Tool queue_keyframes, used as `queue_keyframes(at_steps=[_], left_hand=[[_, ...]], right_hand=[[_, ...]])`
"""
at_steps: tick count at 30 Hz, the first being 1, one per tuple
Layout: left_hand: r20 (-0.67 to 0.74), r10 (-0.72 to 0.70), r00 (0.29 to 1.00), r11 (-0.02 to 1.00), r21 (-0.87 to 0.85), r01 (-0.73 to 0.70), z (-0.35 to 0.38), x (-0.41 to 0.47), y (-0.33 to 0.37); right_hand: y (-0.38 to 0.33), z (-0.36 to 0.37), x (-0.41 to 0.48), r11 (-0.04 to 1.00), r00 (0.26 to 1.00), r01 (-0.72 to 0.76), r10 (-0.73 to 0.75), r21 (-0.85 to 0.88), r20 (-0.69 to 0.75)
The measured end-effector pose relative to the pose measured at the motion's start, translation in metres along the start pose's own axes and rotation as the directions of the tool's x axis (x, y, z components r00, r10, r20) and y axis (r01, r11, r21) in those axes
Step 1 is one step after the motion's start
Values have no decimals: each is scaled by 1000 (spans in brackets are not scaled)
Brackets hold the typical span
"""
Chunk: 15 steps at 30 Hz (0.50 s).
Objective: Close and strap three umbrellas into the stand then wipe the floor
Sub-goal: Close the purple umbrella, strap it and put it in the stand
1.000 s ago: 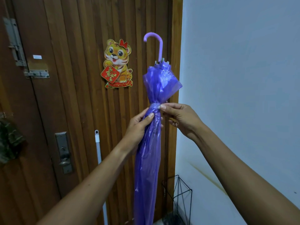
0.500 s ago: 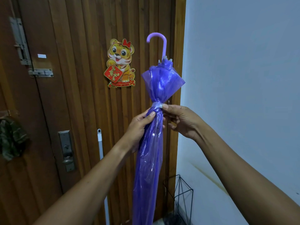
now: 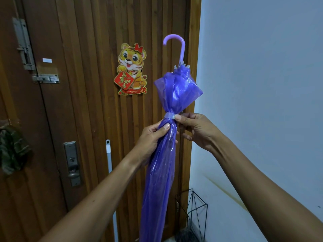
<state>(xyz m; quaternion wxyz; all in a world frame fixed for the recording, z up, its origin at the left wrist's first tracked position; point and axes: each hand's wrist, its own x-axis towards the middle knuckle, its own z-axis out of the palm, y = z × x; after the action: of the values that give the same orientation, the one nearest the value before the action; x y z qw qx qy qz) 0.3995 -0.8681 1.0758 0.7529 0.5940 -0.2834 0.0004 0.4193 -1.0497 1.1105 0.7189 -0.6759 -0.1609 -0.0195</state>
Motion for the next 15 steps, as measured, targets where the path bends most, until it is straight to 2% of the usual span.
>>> queue_keyframes(at_steps=[7, 10, 13, 15], left_hand=[[-17, -4, 1000, 994, 107, 6, -20, 5, -13], [9, -4, 1000, 977, 214, 2, -25, 7, -22], [59, -49, 997, 982, 188, 37, -30, 12, -29], [24, -68, 997, 986, 152, 63, -34, 18, -31]], right_hand=[[1, 15, 0, 966, 996, 51, -67, -252, -53], [6, 25, -1, 953, 973, 126, -173, -276, -152], [17, 22, -3, 943, 954, 159, -223, -293, -200], [26, 17, -7, 935, 964, 125, -194, -331, -184]])
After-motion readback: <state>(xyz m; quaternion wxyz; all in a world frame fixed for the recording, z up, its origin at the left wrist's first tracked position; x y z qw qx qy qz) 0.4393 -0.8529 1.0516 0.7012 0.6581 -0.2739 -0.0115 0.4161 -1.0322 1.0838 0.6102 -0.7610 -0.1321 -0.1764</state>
